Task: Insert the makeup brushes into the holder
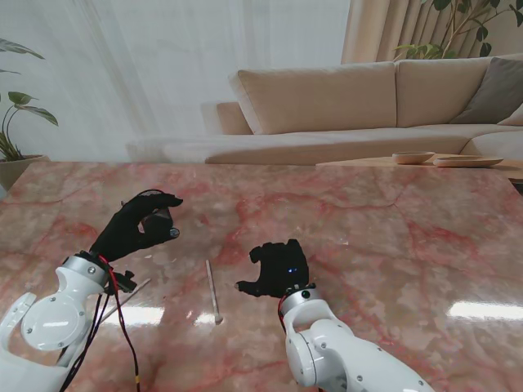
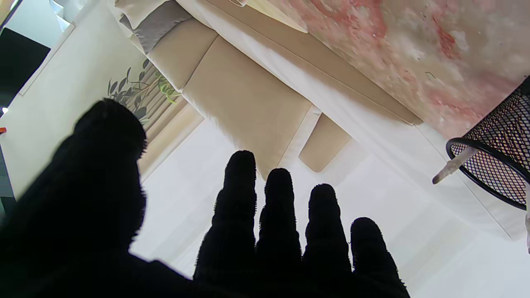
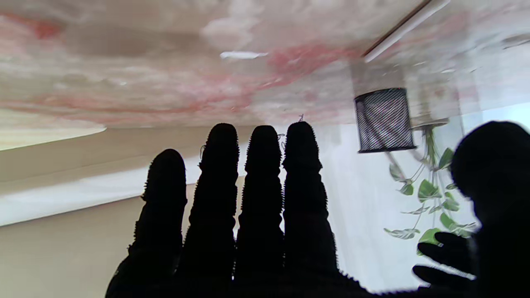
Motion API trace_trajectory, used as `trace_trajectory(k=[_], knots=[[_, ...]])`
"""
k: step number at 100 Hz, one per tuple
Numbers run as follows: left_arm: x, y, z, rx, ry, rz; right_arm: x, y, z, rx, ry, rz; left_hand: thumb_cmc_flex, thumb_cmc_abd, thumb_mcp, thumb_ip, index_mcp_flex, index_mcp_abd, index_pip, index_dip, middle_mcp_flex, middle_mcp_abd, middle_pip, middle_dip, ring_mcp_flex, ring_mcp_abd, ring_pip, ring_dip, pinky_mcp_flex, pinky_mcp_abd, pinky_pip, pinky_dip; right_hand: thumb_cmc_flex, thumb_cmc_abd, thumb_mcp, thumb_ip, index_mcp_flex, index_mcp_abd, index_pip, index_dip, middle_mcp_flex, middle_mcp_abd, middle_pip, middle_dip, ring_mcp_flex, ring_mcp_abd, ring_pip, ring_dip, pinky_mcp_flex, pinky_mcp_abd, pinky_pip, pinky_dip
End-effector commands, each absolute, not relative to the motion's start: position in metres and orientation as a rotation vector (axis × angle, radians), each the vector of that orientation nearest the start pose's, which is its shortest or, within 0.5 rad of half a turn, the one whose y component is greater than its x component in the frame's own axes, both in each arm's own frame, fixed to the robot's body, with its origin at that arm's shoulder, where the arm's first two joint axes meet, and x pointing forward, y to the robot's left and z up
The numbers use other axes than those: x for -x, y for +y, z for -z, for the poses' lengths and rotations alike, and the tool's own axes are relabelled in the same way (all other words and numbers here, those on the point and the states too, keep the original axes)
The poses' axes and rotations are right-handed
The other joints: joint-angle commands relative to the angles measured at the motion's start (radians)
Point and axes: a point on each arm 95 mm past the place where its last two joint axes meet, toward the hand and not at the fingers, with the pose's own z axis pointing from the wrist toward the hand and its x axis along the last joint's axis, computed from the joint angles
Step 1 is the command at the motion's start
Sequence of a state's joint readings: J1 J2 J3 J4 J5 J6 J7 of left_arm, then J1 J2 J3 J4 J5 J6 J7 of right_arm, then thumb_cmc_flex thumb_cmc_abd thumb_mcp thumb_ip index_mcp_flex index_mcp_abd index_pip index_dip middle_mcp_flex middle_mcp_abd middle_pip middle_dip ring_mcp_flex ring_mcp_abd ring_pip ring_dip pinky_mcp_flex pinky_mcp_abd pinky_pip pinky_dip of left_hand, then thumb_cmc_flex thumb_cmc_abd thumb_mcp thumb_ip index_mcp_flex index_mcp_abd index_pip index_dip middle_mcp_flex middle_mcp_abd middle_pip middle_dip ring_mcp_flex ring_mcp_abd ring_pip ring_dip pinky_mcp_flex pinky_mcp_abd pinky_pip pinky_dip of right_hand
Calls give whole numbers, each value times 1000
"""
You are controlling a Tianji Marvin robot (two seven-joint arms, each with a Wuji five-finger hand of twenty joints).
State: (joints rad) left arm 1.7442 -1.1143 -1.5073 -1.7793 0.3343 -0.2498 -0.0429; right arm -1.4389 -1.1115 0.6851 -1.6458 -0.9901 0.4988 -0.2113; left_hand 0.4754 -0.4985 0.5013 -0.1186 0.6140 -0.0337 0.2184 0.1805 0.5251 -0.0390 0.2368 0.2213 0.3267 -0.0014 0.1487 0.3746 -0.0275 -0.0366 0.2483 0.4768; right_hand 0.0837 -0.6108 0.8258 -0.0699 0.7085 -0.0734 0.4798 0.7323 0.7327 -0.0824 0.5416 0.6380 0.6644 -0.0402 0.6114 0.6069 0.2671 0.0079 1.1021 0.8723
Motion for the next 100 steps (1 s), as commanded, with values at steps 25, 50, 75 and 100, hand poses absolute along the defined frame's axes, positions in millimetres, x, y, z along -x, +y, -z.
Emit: trace_trajectory(k=[25, 50, 75, 100], knots=[[-352, 48, 267, 1595, 1038, 2100, -348, 175, 369, -1152, 1564, -1380, -14, 42, -25, 37, -15, 5, -18, -13, -38, -6, -18, -11, -38, -51, -31, -15, -13, -28, -17, -24, -93, 34, 10, 42, -5, -20, 15, 83, -24, -32, 83, 107, -25, -21, 130, 90, -31, -27, 122, 116], [-345, 47, 265, 1580, 1046, 2101, -349, 196, 395, -1245, 1649, -1282, -9, 40, -13, 39, -11, 4, -15, -12, -36, -9, -17, -11, -37, -53, -32, -16, -13, -30, -32, -27, -109, 49, 10, 42, -64, -4, 9, 114, -99, -30, 95, 133, -93, -22, 138, 106, -84, -32, 113, 154], [-340, 46, 267, 1573, 1034, 2109, -347, 208, 409, -1191, 1742, -1227, -12, 36, 1, 38, -7, 2, -12, -10, -34, -11, -17, -11, -36, -58, -32, -18, -14, -33, -46, -28, -104, 48, 9, 40, -134, -1, 13, 176, -183, -37, 121, 158, -161, -31, 135, 121, -121, -49, 102, 226], [-338, 53, 267, 1557, 1017, 2103, -350, 208, 426, -1086, 1850, -1136, -14, 34, 12, 37, -4, 1, -10, -9, -32, -10, -17, -11, -34, -56, -31, -18, -14, -33, -56, -26, 55, -38, -32, 31, -153, -42, 78, 300, -219, -56, 187, 218, -208, -49, 217, 165, -159, -72, 120, 287]])
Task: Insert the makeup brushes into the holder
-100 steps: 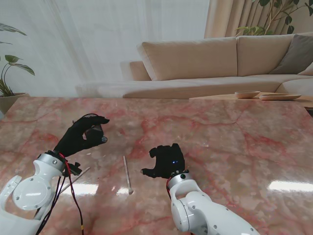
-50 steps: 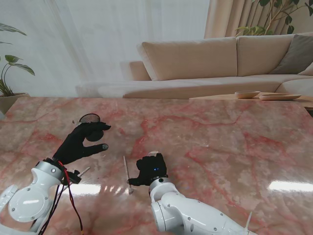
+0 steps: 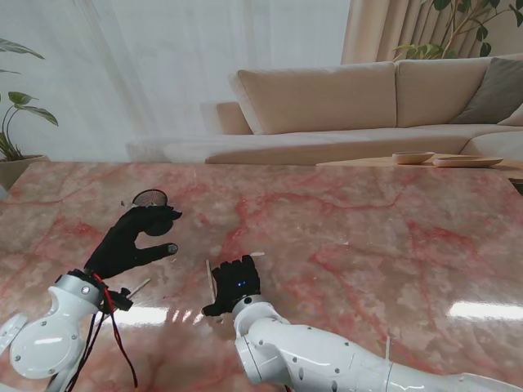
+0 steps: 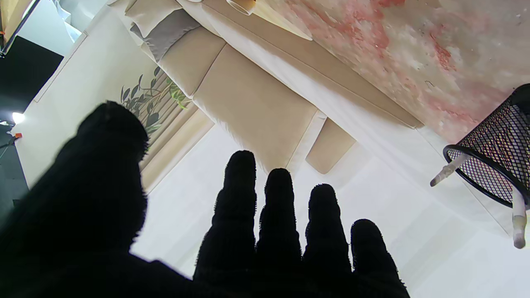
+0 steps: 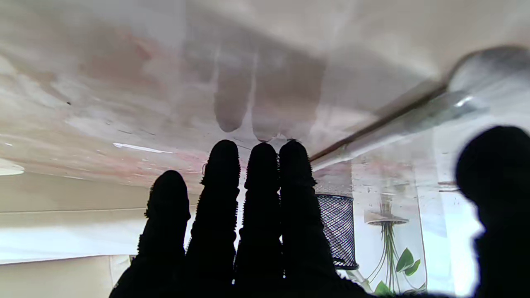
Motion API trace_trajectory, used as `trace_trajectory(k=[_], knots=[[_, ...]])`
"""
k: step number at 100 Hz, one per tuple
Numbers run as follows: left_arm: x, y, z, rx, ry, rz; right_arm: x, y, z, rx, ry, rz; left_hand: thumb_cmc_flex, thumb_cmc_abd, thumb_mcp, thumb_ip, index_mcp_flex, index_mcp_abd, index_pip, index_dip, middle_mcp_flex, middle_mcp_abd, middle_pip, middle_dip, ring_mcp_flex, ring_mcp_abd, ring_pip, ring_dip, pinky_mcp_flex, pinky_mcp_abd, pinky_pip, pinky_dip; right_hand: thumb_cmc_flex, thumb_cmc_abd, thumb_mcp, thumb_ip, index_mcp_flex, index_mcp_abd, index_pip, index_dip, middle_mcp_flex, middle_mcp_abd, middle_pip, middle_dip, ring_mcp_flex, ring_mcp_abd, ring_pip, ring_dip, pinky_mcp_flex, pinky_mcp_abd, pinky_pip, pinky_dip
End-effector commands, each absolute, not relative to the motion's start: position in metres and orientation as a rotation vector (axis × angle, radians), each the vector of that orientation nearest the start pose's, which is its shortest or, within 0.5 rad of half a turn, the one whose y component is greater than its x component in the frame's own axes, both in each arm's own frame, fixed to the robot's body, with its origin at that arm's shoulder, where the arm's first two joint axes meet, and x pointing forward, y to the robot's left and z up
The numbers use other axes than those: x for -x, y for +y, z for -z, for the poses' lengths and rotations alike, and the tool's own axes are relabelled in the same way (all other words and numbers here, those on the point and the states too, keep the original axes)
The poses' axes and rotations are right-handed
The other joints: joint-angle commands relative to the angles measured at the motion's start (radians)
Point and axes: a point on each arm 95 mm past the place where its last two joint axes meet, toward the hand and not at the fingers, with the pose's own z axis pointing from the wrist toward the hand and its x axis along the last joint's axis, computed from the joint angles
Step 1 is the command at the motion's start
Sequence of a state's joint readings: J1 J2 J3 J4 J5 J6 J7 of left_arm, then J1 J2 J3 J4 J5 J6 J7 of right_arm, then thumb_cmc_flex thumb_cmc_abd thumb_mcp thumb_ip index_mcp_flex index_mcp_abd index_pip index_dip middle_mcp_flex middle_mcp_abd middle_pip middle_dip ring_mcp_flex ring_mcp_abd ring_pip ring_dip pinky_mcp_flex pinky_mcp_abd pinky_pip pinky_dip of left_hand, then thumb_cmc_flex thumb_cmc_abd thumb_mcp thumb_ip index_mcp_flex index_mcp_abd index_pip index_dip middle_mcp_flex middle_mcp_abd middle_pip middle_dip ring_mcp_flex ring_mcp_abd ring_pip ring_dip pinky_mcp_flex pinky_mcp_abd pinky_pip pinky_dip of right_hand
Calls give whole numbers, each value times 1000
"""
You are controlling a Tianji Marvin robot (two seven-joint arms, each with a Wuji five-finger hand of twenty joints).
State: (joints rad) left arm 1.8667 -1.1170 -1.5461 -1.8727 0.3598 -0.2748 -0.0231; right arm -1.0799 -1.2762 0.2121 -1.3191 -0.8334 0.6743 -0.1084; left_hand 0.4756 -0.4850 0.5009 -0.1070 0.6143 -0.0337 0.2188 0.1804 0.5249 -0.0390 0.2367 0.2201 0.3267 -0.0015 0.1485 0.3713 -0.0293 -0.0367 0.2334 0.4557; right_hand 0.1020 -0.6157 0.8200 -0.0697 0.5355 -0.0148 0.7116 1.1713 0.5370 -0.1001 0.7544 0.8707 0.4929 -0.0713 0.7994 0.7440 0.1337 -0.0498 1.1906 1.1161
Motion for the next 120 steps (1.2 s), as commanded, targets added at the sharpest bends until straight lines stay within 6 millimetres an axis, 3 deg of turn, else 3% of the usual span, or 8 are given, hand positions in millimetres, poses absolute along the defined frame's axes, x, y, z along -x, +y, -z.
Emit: trace_trajectory(k=[1, 17, 27, 35, 57, 68, 85, 120], knots=[[-338, 54, 267, 1557, 1016, 2103, -350, 208, 427, -1083, 1854, -1132, -15, 21, 13, 25, -4, 1, -10, -9, -31, -10, -17, -10, -34, -57, -31, -15, -12, -33, -42, -4, 50, -33, -35, 32, 20, -100, -153, -134, -24, -38, -24, -12, -38, -18, 32, 29, -27, -15, 32, 45], [-337, 58, 266, 1548, 1009, 2102, -352, 198, 433, -1044, 1881, -1067, -18, 24, 16, 25, -1, -2, -8, -8, -29, -10, -17, -10, -34, -56, -31, -15, -12, -30, -47, -2, 310, -47, -137, 49, 49, -123, -153, -131, -3, -57, -22, -6, -38, -34, 47, 32, -31, -17, 32, 50], [-337, 58, 267, 1551, 1012, 2099, -353, 190, 435, -1050, 1874, -1051, -18, 26, 16, 25, 0, -3, -6, -7, -29, -9, -18, -10, -33, -57, -31, -15, -13, -29, -51, -1, 400, -34, -42, 55, 69, -114, -188, -189, 23, -64, -38, -19, -30, -42, 45, 30, -31, -17, 32, 50], [-338, 55, 269, 1558, 1013, 2101, -355, 186, 435, -1050, 1855, -1052, -18, 26, 16, 26, 2, -4, -4, -6, -28, -10, -18, -10, -33, -56, -31, -15, -14, -28, -53, 1, 378, -84, 240, 8, 94, -116, -204, -247, 55, -67, -49, -31, -17, -49, 45, 27, -21, -21, 26, 45], [-342, 48, 270, 1568, 1037, 2110, -362, 173, 429, -1031, 1792, -1061, -19, 31, 13, 27, 6, -4, 2, -2, -25, -7, -18, -10, -30, -55, -31, -15, -14, -26, -58, 6, 393, -84, 395, 0, 132, -132, -222, -309, 100, -78, -79, -54, 10, -65, 39, 22, -3, -22, 13, 30], [-344, 44, 270, 1570, 1044, 2117, -368, 167, 425, -1018, 1765, -1085, -19, 33, 13, 27, 7, -5, 6, 0, -23, -6, -17, -10, -29, -54, -31, -15, -14, -27, -60, 9, 380, -75, 390, -9, 134, -138, -238, -331, 105, -84, -96, -66, 16, -72, 31, 18, 5, -25, 1, 19], [-345, 38, 271, 1571, 1049, 2123, -373, 160, 425, -1023, 1768, -1174, -18, 36, 14, 28, 15, -7, 14, 4, -17, -5, -15, -9, -24, -52, -29, -14, -13, -26, -61, 14, 345, -74, 254, -31, 139, -138, -283, -396, 104, -84, -144, -107, 10, -78, 10, 7, 15, -25, -31, -11], [-347, 29, 278, 1600, 1054, 2127, -375, 151, 435, -1106, 1753, -1328, -19, 36, 23, 29, 25, -7, 26, 10, -9, -2, -12, -7, -19, -51, -28, -13, -13, -26, -62, 22, 367, -72, 231, -28, 195, -202, -278, -453, 57, -112, -183, -143, -79, -108, -28, -12, -32, -47, -136, -70]])
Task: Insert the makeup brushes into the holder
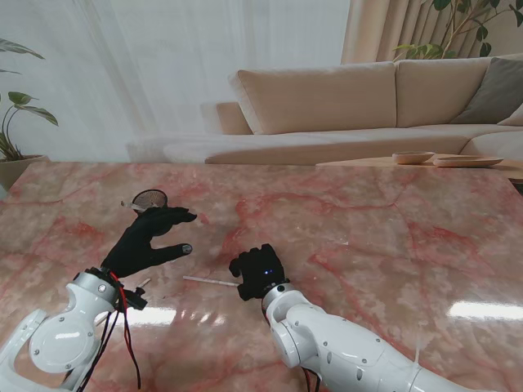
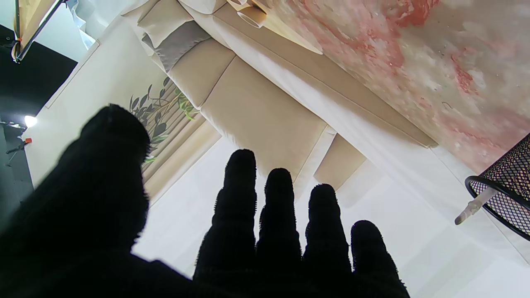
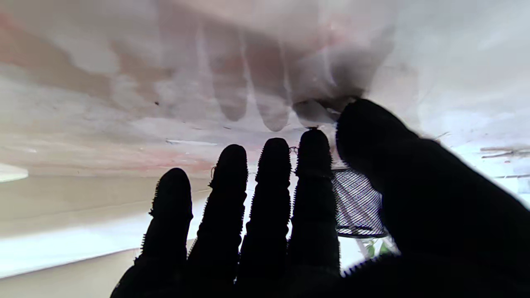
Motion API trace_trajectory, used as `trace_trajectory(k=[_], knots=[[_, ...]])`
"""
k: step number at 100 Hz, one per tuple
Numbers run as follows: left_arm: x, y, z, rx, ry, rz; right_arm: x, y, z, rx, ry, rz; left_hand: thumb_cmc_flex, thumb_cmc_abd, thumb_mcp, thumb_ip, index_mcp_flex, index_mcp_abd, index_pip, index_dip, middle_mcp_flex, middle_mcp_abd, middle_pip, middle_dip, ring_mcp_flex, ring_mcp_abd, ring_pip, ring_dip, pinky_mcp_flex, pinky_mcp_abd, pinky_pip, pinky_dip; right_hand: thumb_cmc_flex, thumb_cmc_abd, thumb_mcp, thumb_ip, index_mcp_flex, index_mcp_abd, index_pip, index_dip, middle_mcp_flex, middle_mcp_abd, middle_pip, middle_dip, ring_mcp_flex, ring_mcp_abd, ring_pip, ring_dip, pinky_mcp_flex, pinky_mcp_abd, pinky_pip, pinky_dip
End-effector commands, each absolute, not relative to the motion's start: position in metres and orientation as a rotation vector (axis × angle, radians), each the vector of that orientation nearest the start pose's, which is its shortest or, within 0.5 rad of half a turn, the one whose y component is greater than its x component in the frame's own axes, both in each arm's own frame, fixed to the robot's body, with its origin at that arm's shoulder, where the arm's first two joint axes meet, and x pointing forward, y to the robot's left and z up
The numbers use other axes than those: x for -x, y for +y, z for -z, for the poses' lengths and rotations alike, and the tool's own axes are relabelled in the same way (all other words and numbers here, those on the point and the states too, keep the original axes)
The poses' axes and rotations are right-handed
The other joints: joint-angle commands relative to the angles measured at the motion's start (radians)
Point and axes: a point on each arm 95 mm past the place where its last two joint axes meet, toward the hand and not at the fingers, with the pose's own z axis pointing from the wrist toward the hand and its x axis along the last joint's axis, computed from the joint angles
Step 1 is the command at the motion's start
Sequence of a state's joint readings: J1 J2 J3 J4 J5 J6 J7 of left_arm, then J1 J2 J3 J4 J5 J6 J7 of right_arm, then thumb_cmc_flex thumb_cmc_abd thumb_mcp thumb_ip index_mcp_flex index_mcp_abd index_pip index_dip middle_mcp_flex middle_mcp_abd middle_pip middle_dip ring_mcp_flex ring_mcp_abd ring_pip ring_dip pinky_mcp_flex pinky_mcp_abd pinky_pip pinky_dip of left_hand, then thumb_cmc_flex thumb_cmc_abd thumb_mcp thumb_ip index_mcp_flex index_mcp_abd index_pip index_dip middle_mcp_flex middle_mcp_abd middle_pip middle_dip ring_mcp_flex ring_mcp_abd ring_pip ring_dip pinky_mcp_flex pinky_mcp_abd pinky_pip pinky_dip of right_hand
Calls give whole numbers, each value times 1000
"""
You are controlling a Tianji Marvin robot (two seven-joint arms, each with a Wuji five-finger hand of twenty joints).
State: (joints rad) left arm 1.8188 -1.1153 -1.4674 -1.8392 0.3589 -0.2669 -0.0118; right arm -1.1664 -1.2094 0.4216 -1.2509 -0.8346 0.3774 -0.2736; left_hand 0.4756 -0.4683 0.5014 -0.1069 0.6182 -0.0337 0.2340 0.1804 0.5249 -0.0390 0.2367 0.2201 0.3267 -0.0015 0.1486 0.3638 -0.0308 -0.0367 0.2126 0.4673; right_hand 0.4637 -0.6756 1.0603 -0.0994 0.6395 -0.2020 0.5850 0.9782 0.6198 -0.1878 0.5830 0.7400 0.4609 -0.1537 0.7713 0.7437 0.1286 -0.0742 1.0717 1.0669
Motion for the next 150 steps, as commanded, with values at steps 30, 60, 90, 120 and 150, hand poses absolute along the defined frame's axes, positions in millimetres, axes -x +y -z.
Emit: trace_trajectory(k=[30, 60, 90, 120, 150], knots=[[-345, 29, 282, 1613, 1046, 2123, -366, 158, 443, -1165, 1720, -1345, -22, 19, 27, 27, 28, -5, 20, 15, -2, 2, -9, -5, -16, -47, -25, -4, -12, -23, -42, 15, 123, -83, 3, -114, 212, -117, 288, -599, 32, -49, 22, -17, -49, -39, 23, -21, -28, -28, -30, -15], [-343, 31, 282, 1616, 1027, 2122, -368, 160, 448, -1186, 1701, -1303, -24, 23, 27, 27, 29, -4, 23, 17, 6, 6, -7, -4, -11, -43, -23, -2, -13, -21, -40, 22, 133, -124, 129, -130, 334, -166, 382, -492, 99, -67, 50, 132, -35, -58, 59, -7, -16, -49, -11, -9], [-341, 34, 283, 1624, 1017, 2116, -370, 155, 448, -1202, 1646, -1258, -23, 27, 20, 27, 29, -4, 24, 17, 6, 4, -8, -4, -11, -42, -24, -2, -15, -18, -42, 27, 50, -65, 85, -117, 259, -150, 300, -439, 88, -59, 67, 137, -47, -57, 82, 6, -27, -54, 1, 0], [-341, 34, 284, 1634, 1009, 2114, -370, 149, 450, -1276, 1595, -1225, -23, 27, 19, 28, 26, -6, 24, 18, 4, 5, -9, -4, -12, -44, -26, -2, -16, -17, -45, 31, 17, 20, 100, -129, 258, -141, 308, -208, 31, -63, 107, 163, -99, -66, 89, 9, -62, -78, -8, 7], [-341, 35, 283, 1633, 1010, 2114, -371, 143, 449, -1316, 1571, -1192, -25, 29, 17, 27, 27, -7, 24, 18, 4, 5, -9, -5, -11, -45, -26, -2, -17, -16, -49, 34, -43, -13, 255, -77, 274, -161, 252, 85, -25, -69, 150, 180, -151, -73, 99, 17, -93, -95, -17, 29]])
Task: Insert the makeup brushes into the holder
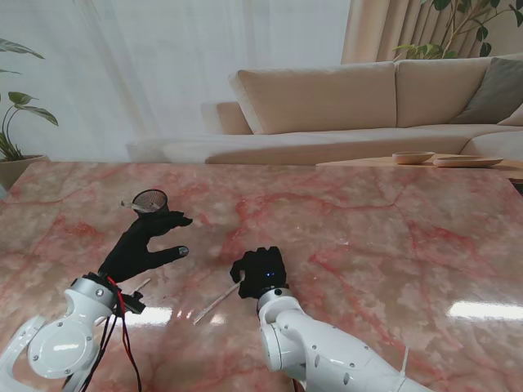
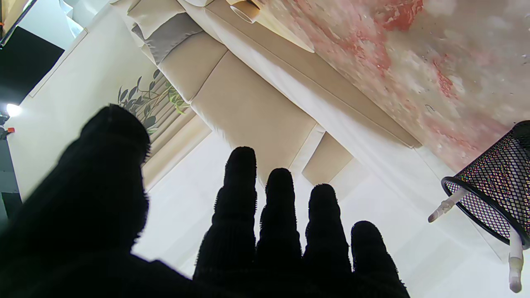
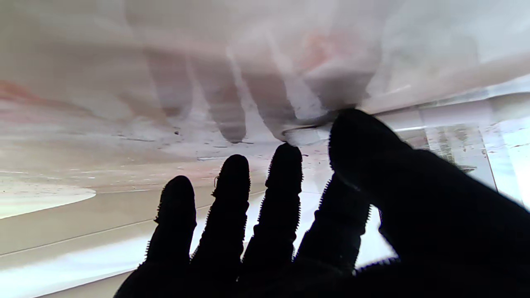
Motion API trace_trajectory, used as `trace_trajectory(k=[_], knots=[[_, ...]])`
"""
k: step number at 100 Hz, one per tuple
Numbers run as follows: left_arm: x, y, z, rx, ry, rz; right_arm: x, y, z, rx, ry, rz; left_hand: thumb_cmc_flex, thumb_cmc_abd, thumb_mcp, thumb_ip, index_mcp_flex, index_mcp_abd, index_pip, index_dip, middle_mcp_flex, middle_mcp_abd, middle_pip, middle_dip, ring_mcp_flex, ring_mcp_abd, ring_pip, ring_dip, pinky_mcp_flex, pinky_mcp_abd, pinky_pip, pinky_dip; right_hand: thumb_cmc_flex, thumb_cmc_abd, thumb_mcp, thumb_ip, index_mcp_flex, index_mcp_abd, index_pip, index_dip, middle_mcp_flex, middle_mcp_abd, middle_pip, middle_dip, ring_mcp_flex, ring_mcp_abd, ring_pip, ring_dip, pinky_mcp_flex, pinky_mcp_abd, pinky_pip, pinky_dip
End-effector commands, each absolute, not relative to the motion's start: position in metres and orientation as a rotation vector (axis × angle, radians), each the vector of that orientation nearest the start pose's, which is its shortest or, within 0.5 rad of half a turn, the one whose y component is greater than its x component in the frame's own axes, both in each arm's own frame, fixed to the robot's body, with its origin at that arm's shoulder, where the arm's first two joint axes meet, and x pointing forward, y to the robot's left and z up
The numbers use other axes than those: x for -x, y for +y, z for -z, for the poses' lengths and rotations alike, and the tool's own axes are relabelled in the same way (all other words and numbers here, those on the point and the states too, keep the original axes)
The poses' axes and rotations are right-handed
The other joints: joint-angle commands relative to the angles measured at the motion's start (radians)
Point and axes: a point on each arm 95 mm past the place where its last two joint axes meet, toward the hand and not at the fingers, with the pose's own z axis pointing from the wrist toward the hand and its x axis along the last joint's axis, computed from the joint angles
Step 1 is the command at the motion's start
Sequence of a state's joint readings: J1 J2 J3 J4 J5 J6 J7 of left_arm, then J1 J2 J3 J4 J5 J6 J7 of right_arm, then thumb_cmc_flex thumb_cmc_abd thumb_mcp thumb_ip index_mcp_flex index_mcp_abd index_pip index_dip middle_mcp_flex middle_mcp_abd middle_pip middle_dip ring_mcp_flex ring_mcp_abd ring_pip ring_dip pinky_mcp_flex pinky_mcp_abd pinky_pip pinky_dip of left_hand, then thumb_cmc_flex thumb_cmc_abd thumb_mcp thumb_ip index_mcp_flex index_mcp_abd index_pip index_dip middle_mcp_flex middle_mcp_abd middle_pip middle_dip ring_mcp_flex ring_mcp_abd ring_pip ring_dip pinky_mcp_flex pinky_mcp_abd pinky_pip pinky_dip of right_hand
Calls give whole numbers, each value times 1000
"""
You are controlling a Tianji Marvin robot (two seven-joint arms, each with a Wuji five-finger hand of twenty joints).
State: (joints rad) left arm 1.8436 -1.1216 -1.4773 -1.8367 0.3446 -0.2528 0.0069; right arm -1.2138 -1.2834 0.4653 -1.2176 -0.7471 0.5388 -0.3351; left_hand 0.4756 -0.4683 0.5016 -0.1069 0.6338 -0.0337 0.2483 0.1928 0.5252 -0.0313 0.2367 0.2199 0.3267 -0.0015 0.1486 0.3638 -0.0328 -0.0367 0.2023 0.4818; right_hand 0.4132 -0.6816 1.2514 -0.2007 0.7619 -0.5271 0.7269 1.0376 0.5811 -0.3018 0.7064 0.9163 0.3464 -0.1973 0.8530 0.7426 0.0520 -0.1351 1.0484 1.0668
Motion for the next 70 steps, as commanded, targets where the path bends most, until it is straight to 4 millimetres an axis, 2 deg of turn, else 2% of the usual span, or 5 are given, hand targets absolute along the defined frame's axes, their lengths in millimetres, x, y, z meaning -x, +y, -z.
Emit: trace_trajectory(k=[1, 36, 70], knots=[[-341, 35, 283, 1632, 1010, 2114, -371, 142, 449, -1317, 1568, -1193, -25, 30, 17, 27, 11, -8, 10, 5, 5, -3, -9, -5, -11, -45, -26, -2, -15, -15, -39, 20, 8, -7, 65, 25, 152, 164, 110, 26, 14, 44, 28, 4, -37, -30, 17, 18, -17, -35, 6, 29], [-341, 33, 285, 1639, 1021, 2107, -372, 141, 442, -1326, 1488, -1259, -23, 30, 16, 28, 11, -6, 9, 5, 5, 0, -9, -4, -12, -41, -26, -2, -16, -13, -43, 25, -35, -11, 111, 49, 166, 174, 119, 52, 10, 29, 52, 23, -48, -45, 29, 23, -24, -52, 5, 37], [-341, 29, 287, 1650, 1052, 2087, -374, 139, 422, -1284, 1422, -1304, -19, 30, 11, 29, 9, 1, 4, 2, 5, 3, -9, -5, -14, -39, -27, -2, -15, -10, -45, 31, -38, -18, 124, 57, 169, 178, 125, 57, 16, 32, 55, 25, -46, -45, 30, 23, -22, -50, 6, 42]])
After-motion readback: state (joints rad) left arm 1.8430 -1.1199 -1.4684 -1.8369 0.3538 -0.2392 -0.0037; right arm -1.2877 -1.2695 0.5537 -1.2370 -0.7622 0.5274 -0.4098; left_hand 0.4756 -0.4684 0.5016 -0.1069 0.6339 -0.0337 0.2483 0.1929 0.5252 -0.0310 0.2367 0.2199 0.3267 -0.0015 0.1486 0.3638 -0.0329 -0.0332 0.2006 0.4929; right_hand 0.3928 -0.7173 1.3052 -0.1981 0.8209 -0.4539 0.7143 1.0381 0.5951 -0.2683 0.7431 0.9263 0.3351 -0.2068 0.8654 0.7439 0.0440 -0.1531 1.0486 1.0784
